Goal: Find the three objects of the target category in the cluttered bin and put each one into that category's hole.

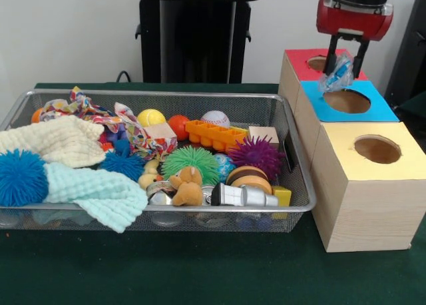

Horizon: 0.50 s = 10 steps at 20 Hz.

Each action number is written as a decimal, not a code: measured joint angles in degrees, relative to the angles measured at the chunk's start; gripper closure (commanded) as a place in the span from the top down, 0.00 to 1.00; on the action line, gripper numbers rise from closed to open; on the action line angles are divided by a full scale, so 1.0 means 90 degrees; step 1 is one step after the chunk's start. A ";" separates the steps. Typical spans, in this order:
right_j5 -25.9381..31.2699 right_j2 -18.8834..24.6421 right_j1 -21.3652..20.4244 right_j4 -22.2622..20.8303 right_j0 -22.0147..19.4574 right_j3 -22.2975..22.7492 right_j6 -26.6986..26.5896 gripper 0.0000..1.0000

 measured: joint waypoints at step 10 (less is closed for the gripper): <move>-0.0001 -0.0073 0.0311 0.0395 0.0335 -0.0183 0.0000 0.00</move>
